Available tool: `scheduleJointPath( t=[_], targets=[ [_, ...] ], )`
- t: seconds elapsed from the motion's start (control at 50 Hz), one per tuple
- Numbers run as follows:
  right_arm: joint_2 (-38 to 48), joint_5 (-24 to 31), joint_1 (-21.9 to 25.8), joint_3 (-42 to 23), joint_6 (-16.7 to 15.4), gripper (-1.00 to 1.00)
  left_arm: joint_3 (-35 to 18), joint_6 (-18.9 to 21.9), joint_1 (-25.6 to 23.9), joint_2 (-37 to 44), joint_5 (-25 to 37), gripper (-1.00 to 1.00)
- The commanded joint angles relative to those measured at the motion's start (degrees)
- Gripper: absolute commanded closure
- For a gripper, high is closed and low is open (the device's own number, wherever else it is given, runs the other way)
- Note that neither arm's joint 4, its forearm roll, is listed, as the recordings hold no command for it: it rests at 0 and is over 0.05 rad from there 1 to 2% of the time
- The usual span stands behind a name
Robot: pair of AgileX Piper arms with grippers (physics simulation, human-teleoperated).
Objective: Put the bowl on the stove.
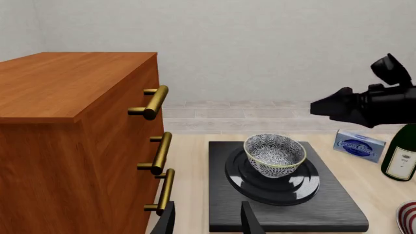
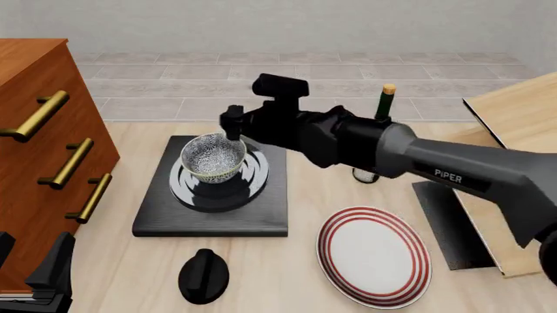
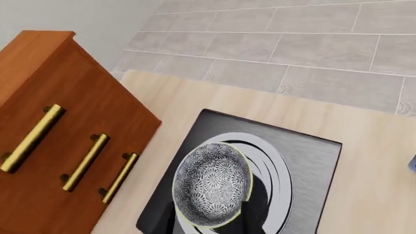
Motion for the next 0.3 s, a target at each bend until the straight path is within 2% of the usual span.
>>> scheduleJointPath(
  t=[0.02,0.3],
  targets=[
    [-8.1,-4.8,1.3,9.5,0.4,-1.0,0.0,0.0,0.0,0.0,0.0,-1.0],
    [-19.2,-9.2,4.7,20.7,1.4,-1.0,0.0,0.0,0.0,0.0,0.0,-1.0]
  ],
)
